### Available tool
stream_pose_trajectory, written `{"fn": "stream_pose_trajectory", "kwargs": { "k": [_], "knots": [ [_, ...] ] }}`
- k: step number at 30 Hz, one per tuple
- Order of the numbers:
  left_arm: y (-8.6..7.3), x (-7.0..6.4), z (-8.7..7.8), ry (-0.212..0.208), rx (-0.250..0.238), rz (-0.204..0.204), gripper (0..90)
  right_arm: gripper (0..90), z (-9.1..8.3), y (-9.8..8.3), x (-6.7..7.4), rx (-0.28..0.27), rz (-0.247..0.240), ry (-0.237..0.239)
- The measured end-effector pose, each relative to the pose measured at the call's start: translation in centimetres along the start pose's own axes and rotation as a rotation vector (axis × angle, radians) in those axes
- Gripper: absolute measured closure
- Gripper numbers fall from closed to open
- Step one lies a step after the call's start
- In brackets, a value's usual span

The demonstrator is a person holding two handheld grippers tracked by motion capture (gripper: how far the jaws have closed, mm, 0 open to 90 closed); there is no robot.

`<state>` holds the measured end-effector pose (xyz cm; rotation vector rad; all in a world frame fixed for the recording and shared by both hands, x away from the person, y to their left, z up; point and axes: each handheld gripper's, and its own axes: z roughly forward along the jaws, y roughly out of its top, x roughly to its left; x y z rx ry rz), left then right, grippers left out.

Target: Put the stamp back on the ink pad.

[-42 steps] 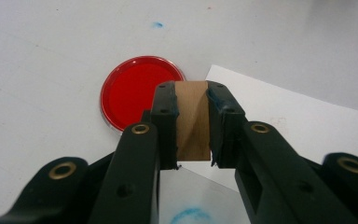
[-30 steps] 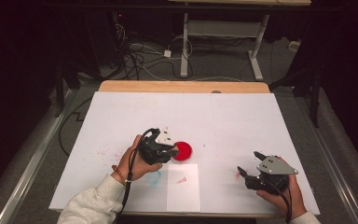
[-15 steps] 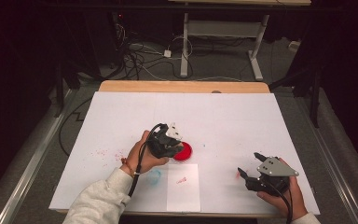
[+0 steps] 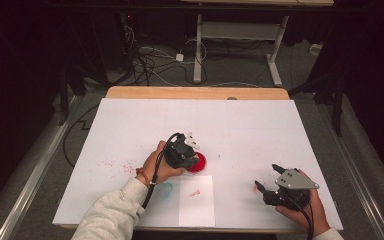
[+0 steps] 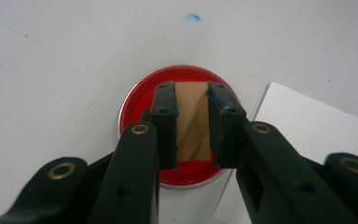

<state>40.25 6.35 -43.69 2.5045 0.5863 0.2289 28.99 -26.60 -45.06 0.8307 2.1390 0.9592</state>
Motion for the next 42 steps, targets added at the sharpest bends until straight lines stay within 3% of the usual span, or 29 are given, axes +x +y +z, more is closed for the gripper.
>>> {"fn": "stream_pose_trajectory", "kwargs": {
  "k": [14,22,29,34,42],
  "knots": [
    [-0.1,0.1,0.5,0.009,0.011,-0.003,68.8,24.5,0.1,0.0,0.1,0.006,-0.007,0.002],
    [-0.3,0.1,-1.1,0.062,-0.070,0.001,59.1,24.6,-0.1,0.0,0.0,-0.003,-0.005,-0.002],
    [-0.4,-0.4,-2.5,0.137,-0.149,0.010,44.5,24.6,-0.3,0.2,0.0,-0.013,-0.007,-0.003],
    [-0.7,-0.7,-3.3,0.157,-0.219,0.010,31.6,24.5,-0.4,0.2,0.0,-0.017,-0.008,-0.004],
    [-1.6,-1.2,-4.4,0.204,-0.326,0.047,24.0,24.6,-0.5,0.3,0.1,-0.024,0.000,-0.004]
  ]
}}
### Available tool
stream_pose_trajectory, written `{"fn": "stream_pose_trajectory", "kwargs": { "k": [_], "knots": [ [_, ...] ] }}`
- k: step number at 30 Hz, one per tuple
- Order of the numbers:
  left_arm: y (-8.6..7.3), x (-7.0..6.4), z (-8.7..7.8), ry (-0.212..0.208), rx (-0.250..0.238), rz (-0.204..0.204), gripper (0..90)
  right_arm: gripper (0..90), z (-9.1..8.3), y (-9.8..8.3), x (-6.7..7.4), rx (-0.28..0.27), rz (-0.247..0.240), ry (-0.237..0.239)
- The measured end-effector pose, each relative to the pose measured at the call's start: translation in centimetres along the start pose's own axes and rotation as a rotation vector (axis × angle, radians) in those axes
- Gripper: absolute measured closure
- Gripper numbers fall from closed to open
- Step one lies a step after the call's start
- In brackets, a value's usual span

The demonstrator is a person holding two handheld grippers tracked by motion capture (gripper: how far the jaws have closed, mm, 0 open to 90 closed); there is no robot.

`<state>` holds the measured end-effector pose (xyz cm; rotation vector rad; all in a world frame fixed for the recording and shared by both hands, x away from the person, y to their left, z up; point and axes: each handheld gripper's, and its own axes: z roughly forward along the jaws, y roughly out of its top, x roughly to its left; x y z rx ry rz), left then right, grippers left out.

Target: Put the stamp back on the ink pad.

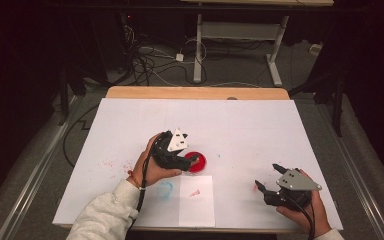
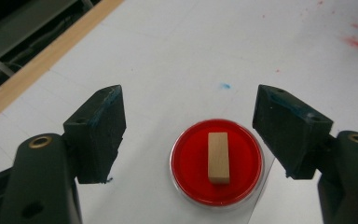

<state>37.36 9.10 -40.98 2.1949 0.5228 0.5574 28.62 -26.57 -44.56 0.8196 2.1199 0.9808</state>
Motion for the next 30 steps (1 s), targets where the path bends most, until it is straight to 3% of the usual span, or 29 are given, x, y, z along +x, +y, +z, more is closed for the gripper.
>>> {"fn": "stream_pose_trajectory", "kwargs": {
  "k": [12,15,23,30],
  "knots": [
    [-0.4,-0.5,-1.2,0.045,-0.049,0.024,18.0,24.5,-0.2,0.2,0.1,-0.012,0.001,0.002],
    [-0.6,-0.5,-1.4,0.044,-0.055,0.028,17.9,24.6,-0.3,0.2,0.1,-0.013,-0.001,0.003],
    [-1.2,-1.0,-2.2,0.099,-0.074,0.061,18.0,24.5,-0.4,0.3,0.2,-0.017,0.000,0.005],
    [-1.6,-1.1,-3.0,0.122,-0.090,0.068,18.6,24.5,-0.4,0.4,0.3,-0.020,-0.005,0.004]
  ]
}}
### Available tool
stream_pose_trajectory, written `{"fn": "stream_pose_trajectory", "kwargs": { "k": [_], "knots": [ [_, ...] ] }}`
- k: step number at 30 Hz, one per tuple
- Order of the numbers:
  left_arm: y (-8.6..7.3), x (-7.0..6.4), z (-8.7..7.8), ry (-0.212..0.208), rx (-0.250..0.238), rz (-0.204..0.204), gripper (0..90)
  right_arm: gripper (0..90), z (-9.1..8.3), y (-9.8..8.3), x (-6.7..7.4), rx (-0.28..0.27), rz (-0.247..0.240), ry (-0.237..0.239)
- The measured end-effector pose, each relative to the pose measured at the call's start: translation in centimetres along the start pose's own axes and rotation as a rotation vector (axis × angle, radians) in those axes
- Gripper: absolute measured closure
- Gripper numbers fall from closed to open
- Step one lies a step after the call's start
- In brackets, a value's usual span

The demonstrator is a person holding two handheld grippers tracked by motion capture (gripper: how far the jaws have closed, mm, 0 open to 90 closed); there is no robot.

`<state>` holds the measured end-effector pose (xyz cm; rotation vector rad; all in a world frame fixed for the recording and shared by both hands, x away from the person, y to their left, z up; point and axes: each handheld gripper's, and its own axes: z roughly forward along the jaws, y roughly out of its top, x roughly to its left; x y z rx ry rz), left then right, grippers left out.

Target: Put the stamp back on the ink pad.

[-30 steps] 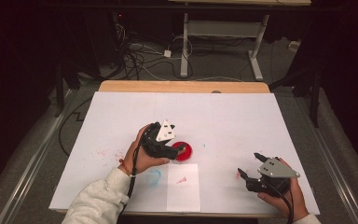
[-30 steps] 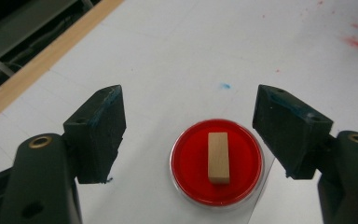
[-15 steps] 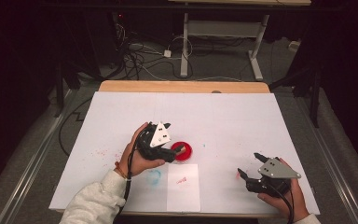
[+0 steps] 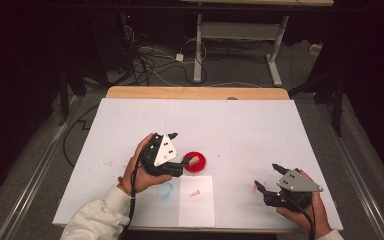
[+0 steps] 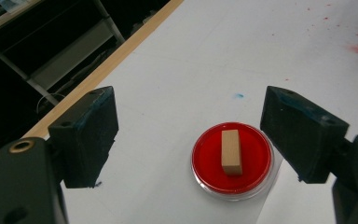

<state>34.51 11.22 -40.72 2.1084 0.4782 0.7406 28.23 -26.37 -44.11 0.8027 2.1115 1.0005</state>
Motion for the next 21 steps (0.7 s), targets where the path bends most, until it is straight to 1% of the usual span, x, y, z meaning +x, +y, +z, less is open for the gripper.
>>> {"fn": "stream_pose_trajectory", "kwargs": {
  "k": [2,7,9,14,16,18,19,21],
  "knots": [
    [-0.1,0.0,-0.2,-0.004,0.003,-0.002,18.6,24.5,0.0,0.0,0.0,-0.001,0.000,0.001],
    [-0.4,0.0,-0.7,0.012,0.005,0.004,18.5,24.6,-0.1,0.0,0.0,-0.002,0.003,0.000],
    [-0.5,0.0,-1.0,0.011,0.005,0.003,18.5,24.5,-0.1,0.1,0.1,-0.002,0.002,0.001],
    [-0.9,0.0,-1.7,0.037,0.005,0.011,18.5,24.5,-0.1,0.1,0.1,-0.004,-0.003,0.000],
    [-1.1,0.0,-1.9,0.037,0.005,0.011,18.5,24.5,-0.1,0.1,0.1,-0.003,-0.004,0.000],
    [-1.3,0.0,-2.2,0.047,0.001,0.018,18.5,24.5,-0.1,0.2,0.1,-0.005,-0.003,-0.001],
    [-1.4,-0.1,-2.3,0.047,-0.003,0.009,18.5,24.5,-0.1,0.2,0.1,-0.005,-0.004,-0.001],
    [-1.7,0.0,-2.6,0.056,0.000,0.011,18.5,24.5,-0.2,0.2,0.2,0.000,-0.002,0.000]
  ]
}}
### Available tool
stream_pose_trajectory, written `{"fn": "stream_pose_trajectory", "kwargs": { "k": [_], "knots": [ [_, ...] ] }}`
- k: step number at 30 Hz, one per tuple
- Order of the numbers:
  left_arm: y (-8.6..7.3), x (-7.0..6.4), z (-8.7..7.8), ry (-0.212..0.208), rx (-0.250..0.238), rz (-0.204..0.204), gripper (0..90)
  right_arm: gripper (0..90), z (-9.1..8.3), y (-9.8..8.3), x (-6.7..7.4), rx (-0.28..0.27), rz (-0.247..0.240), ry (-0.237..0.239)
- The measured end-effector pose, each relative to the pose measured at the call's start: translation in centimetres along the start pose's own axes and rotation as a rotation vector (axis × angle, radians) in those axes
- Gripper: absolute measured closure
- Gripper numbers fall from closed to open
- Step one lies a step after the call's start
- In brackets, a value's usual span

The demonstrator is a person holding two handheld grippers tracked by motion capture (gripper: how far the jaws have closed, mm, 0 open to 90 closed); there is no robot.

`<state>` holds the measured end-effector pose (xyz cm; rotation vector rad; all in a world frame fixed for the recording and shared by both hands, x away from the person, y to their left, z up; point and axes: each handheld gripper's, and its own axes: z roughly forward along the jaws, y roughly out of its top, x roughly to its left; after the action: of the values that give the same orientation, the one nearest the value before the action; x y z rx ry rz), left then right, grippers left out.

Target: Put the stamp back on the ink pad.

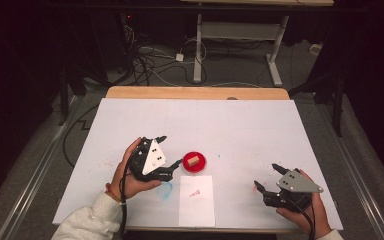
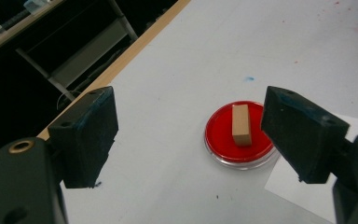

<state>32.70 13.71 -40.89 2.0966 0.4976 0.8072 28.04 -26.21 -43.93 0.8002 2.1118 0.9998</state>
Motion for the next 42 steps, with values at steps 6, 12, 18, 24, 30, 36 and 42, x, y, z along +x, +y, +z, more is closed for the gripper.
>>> {"fn": "stream_pose_trajectory", "kwargs": {
  "k": [6,12,18,24,30,36,42],
  "knots": [
    [-1.2,0.1,-0.7,0.041,0.024,-0.003,18.4,24.5,0.0,0.0,0.0,0.002,-0.005,-0.004],
    [-2.5,0.1,-1.6,0.055,0.031,0.007,18.4,24.5,0.0,0.0,0.1,0.003,-0.004,-0.006],
    [-4.1,0.1,-2.3,0.074,0.047,-0.002,18.4,24.5,0.1,0.0,0.1,0.007,-0.007,-0.006],
    [-5.5,0.1,-2.8,0.082,0.067,-0.010,18.4,24.5,0.0,0.0,0.1,0.008,-0.003,-0.010],
    [-6.9,0.0,-3.0,0.078,0.100,-0.024,18.4,24.5,0.0,-0.1,0.0,0.011,-0.002,-0.015],
    [-8.0,-0.2,-3.2,0.071,0.123,-0.033,18.3,24.5,0.0,-0.2,0.0,0.015,0.002,-0.018],
    [-9.0,-0.4,-3.8,0.069,0.143,-0.054,18.3,24.5,0.0,-0.3,0.0,0.019,0.003,-0.020]
  ]
}}
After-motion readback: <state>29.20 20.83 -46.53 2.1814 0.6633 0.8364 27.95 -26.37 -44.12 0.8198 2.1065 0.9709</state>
